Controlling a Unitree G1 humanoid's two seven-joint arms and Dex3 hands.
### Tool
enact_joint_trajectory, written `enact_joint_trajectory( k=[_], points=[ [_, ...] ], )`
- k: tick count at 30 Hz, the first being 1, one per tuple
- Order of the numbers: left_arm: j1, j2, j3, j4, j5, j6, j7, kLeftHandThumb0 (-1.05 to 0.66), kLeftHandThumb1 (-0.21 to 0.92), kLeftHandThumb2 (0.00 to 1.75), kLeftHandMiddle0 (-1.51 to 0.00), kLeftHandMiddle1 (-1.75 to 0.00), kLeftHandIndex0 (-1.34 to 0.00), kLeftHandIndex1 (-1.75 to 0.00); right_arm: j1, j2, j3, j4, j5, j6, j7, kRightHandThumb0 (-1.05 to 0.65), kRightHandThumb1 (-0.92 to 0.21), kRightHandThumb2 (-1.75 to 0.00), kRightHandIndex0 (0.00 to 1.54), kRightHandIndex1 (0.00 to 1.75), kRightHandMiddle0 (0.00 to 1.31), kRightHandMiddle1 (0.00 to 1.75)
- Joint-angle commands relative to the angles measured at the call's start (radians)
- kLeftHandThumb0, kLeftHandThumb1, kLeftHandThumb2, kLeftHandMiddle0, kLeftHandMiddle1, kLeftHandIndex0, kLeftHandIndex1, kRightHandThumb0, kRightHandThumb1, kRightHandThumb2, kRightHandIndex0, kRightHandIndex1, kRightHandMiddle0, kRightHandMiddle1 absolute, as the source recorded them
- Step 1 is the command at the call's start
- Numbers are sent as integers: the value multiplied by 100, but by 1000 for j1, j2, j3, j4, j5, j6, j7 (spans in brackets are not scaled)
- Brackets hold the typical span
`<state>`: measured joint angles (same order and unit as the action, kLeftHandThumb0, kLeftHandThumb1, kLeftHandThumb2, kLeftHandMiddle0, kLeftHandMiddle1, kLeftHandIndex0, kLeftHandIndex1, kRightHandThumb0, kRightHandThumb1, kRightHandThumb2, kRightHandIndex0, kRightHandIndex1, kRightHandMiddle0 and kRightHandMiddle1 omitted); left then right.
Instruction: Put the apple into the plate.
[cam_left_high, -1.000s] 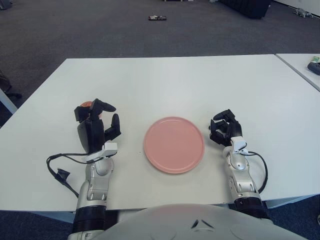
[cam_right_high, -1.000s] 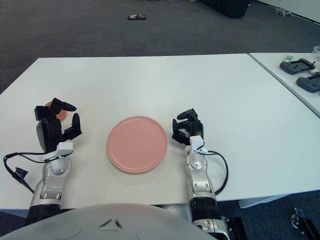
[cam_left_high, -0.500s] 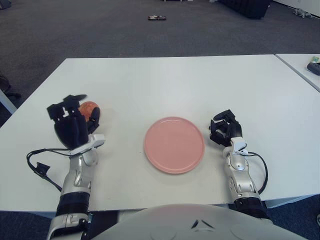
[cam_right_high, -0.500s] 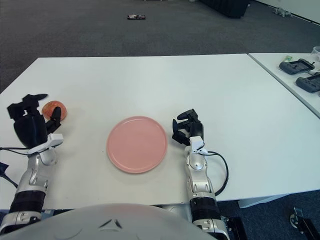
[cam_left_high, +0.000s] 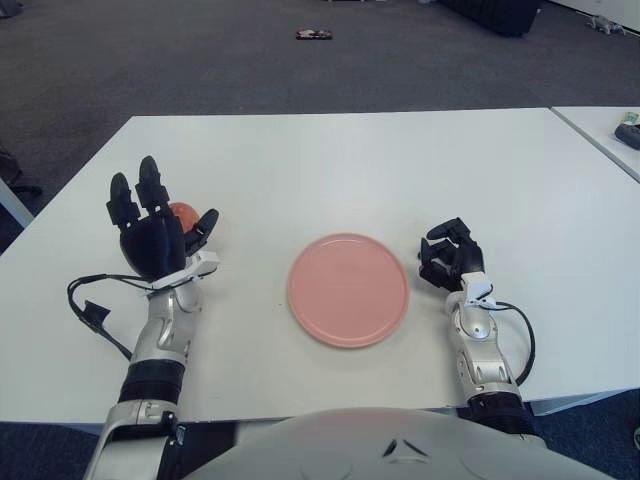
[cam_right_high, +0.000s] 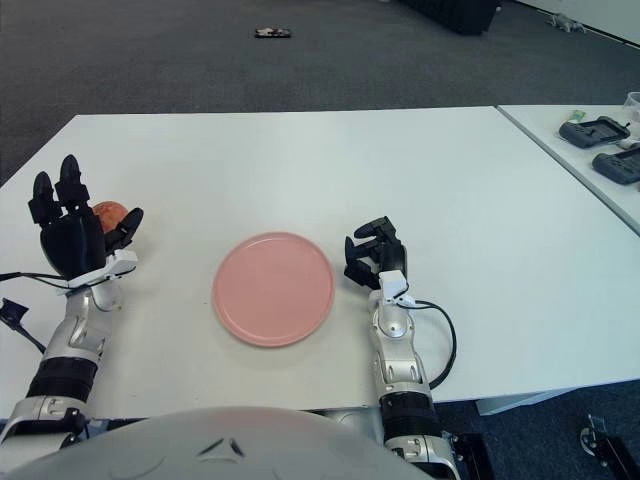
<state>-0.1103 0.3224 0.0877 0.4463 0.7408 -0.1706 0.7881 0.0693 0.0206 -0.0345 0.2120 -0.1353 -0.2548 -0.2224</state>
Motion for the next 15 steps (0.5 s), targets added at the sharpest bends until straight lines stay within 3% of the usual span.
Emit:
enact_joint_trajectory(
  k=[1, 15],
  points=[
    [-37, 57, -18, 99, -28, -16, -25, -105, 63, 64, 0, 0, 0, 0, 9, -4, -4, 3, -7, 29, -5, -40, -58, -100, 65, 139, 41, 175],
    [-120, 128, -112, 282, -66, -48, -40, -105, 63, 62, 0, 0, 0, 0, 11, -5, -6, -2, -5, 27, -5, -41, -56, -102, 66, 139, 42, 175]
  ],
)
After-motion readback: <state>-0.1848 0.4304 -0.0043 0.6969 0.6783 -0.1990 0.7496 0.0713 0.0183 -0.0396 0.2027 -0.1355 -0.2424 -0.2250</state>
